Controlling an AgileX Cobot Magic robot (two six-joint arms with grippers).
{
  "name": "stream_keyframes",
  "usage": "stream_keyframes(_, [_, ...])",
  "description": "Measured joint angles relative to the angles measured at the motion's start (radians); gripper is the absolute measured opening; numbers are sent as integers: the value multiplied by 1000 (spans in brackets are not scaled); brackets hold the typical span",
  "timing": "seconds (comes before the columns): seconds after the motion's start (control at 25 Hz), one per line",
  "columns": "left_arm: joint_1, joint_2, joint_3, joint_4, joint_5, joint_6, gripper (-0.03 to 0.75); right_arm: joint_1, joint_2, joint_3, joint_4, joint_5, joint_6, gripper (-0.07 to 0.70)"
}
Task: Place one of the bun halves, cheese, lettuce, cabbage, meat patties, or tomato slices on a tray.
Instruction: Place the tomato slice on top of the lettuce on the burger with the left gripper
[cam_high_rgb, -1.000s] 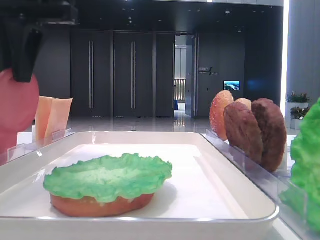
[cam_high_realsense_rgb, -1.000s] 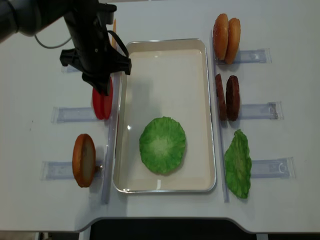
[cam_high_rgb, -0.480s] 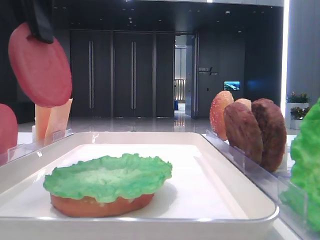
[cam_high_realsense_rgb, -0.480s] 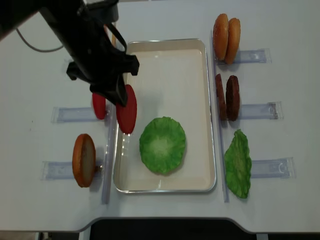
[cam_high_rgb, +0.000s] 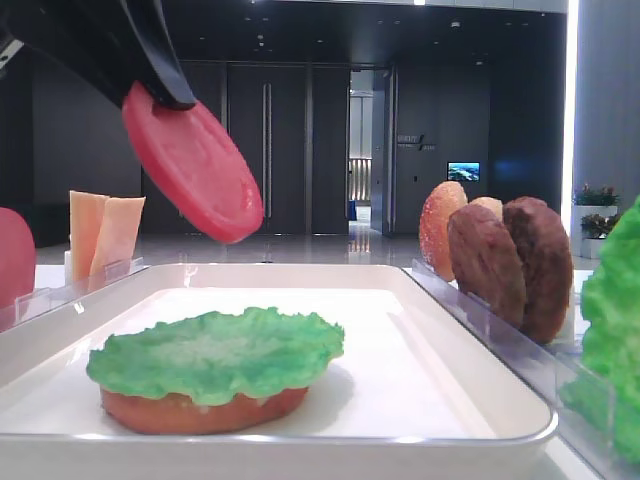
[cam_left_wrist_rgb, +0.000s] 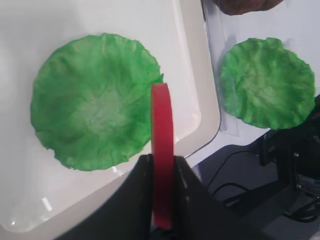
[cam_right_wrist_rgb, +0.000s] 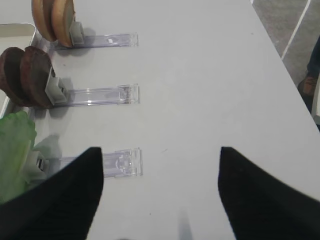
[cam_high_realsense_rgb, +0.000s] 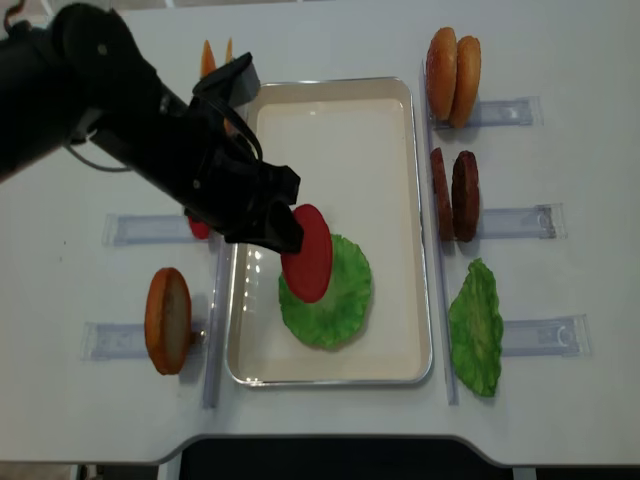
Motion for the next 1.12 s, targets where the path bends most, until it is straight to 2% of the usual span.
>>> stream_keyframes(0.24, [0, -16, 117, -191, -77, 192, 66, 0, 0, 0, 0, 0, 0, 467])
stream_keyframes(0.52, [0, -18, 173, -266, -160, 274, 66, 0, 0, 0, 0, 0, 0, 467])
stream_keyframes(1.12, [0, 81, 173, -349, -176, 354, 66, 0, 0, 0, 0, 0, 0, 467])
